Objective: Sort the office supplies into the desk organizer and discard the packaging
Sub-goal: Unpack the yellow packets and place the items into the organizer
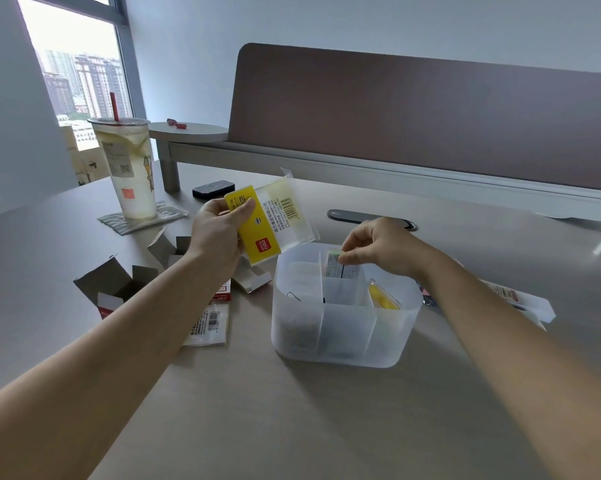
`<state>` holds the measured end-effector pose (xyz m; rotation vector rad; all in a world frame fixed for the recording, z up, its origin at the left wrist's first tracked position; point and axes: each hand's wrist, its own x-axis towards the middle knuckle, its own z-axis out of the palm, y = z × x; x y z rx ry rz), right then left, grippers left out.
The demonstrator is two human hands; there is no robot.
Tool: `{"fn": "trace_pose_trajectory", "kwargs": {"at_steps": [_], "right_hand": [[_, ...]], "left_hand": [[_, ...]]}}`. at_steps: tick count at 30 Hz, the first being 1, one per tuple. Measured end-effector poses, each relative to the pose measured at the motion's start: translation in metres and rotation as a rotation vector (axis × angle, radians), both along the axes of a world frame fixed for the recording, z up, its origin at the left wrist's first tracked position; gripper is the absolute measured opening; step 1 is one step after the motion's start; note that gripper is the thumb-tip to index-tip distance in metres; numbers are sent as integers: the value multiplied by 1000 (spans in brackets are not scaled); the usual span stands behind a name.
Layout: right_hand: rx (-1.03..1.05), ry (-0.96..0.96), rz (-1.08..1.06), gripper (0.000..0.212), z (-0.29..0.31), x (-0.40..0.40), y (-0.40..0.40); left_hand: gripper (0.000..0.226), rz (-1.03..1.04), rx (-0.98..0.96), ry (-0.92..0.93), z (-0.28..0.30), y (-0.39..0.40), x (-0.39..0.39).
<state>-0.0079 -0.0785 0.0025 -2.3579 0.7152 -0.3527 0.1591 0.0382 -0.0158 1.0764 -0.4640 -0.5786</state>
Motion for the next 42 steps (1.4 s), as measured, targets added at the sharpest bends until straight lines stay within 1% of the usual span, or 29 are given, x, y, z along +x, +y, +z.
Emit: {"fn": "trace_pose_trajectory", "kwargs": {"at_steps": [1, 4, 5, 7, 11, 13, 15, 18, 20, 23, 26, 28, 31, 33, 35, 37, 40, 42], "right_hand": [[-2, 8, -1, 10, 0, 0, 0], [-41, 1, -20, 23, -2, 3, -2], [-52, -4, -23, 24, -2, 3, -2], [-63, -32, -21, 18, -3, 2, -1], [-112, -170, -69, 14, -1, -4, 7], [-135, -215, -79, 13, 1, -10, 18], [-149, -231, -65, 15, 1, -18, 33], [-216, -206, -54, 24, -7, -33, 55], [-307, -176, -64, 30, -16, -44, 69], [-431, -169, -100, 38, -30, -63, 86], [-544, -142, -96, 48, -44, -82, 96], [-571, -103, -90, 55, -54, -94, 100], [-555, -60, -104, 56, -65, -107, 103], [-535, -42, -108, 57, -70, -113, 103], [-482, 0, -127, 59, -74, -116, 101], [-389, 94, -148, 60, -77, -121, 97], [-290, 263, -180, 58, -84, -134, 88], [-256, 274, -218, 54, -87, -144, 79]], "left_hand": [[10, 1, 2, 5, 0, 0, 0], [10, 4, 7, 17, -2, -1, -1], [10, 5, 9, 16, -2, 0, -1], [10, 7, 18, 13, -1, 3, 0], [10, 25, 72, 14, 2, 19, 4], [11, 56, 116, -17, 2, 35, 5], [13, 101, 153, -47, 0, 53, 7], [18, 141, 202, -71, -10, 79, 5], [21, 172, 302, -178, -20, 92, 0], [26, 213, 487, -413, -35, 100, -11], [28, 255, 599, -603, -47, 97, -16], [28, 288, 685, -732, -54, 93, -16], [38, 350, 824, -893, -61, 90, -13], [44, 408, 883, -979, -61, 92, -12], [47, 404, 858, -1014, -56, 95, -16], [46, 335, 755, -1066, -50, 100, -27], [41, 145, 591, -1178, -48, 105, -57], [40, -38, 551, -1253, -52, 108, -80]]}}
